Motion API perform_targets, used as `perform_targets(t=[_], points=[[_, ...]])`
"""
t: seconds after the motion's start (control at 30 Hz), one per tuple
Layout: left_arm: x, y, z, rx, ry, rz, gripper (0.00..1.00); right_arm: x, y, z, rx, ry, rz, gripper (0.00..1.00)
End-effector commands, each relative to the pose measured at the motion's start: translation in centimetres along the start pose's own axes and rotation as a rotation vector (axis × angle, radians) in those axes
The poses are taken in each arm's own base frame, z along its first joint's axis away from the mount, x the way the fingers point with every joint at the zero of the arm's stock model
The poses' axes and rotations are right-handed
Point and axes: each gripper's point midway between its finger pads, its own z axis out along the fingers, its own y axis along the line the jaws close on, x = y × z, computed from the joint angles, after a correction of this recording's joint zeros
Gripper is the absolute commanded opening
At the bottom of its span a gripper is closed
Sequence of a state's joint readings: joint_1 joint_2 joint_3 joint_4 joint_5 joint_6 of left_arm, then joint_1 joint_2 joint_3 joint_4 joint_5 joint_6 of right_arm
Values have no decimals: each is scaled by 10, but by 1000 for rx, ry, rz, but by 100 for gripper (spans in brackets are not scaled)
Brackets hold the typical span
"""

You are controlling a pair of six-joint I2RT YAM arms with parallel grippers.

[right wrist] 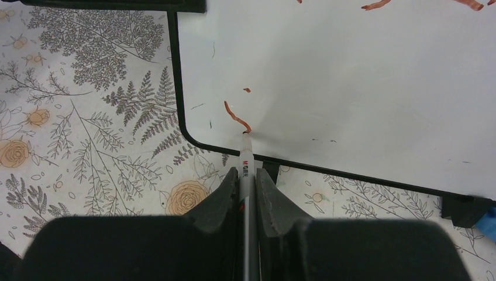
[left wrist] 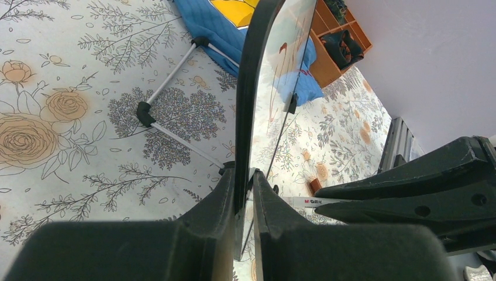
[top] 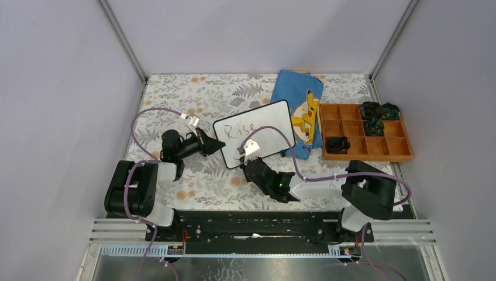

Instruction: Write a sentence on the whiteboard

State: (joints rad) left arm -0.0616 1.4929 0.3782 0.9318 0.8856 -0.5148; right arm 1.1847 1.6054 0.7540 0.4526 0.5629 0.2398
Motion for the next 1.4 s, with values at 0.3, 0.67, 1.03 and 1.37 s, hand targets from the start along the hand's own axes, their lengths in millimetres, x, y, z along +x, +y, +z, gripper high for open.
perform_targets(t=[0.3, 0.67, 1.03, 1.37], points=[[20, 10, 1, -54, 57, -39, 0, -16, 18, 2, -74, -37, 22, 0], [20, 11, 1, -56, 57, -39, 0, -34, 12, -12, -78, -75, 43, 0], [20, 9, 1, -55, 60, -34, 0, -77, -22, -19, -12, -147, 57, 0], [21, 10, 2, -56, 65, -32, 0, -82, -17, -6, -45, -149, 61, 0]])
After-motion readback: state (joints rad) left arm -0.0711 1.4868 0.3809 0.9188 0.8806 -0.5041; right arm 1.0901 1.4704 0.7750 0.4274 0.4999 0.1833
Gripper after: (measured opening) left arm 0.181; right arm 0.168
